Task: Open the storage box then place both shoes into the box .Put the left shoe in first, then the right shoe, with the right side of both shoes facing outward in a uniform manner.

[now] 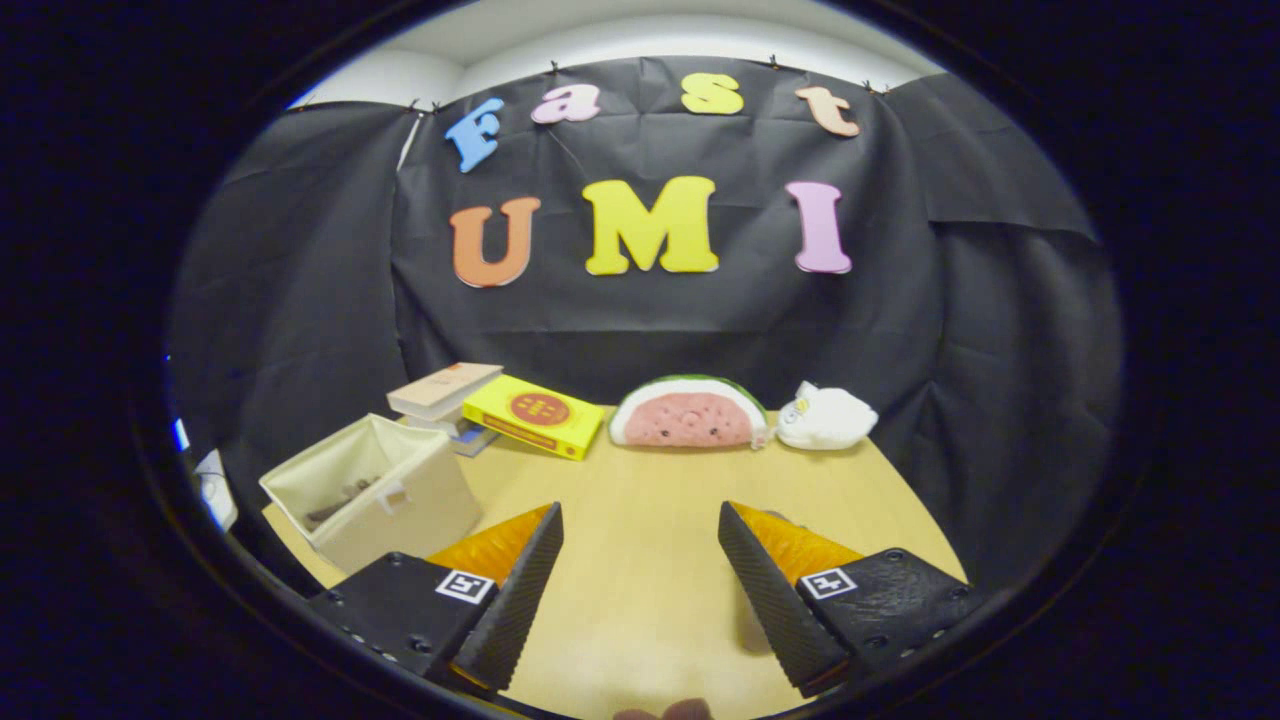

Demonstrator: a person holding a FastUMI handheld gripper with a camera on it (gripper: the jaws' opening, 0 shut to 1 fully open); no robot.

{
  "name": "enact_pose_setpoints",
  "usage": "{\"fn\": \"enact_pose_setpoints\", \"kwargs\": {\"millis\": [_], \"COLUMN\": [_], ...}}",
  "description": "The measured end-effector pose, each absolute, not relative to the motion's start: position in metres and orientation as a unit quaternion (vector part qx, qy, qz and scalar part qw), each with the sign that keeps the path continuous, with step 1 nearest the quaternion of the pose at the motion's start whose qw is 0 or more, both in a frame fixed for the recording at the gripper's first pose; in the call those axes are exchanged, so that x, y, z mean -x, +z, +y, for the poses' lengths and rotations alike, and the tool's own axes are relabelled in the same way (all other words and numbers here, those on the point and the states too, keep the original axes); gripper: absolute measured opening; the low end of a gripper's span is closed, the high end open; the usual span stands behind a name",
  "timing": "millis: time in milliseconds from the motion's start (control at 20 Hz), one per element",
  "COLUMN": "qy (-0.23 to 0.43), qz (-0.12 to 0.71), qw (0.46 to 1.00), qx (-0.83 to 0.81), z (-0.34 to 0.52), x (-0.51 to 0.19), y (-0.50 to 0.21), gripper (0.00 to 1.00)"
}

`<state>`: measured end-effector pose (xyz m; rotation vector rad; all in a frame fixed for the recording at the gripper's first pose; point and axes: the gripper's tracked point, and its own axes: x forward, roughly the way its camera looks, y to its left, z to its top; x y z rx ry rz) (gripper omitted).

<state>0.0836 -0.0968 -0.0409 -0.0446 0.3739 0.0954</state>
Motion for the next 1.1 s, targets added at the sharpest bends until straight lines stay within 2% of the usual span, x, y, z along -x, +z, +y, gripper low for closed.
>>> {"fn": "enact_pose_setpoints", "kwargs": {"millis": [200, 450, 800, 900, 1100], "qy": [0.005, -0.013, -0.001, 0.001, -0.017], "qz": [0.245, 0.332, 0.391, 0.401, 0.401], "qw": [0.969, 0.943, 0.92, 0.916, 0.916], "qx": [0.014, -0.002, -0.023, -0.019, -0.011], "z": [-0.172, -0.223, -0.229, -0.228, -0.234], "x": [-0.098, -0.121, -0.15, -0.155, -0.166], "y": [-0.086, -0.151, -0.202, -0.211, -0.215], "gripper": [0.95, 0.95, 0.96, 0.82, 0.43]}}
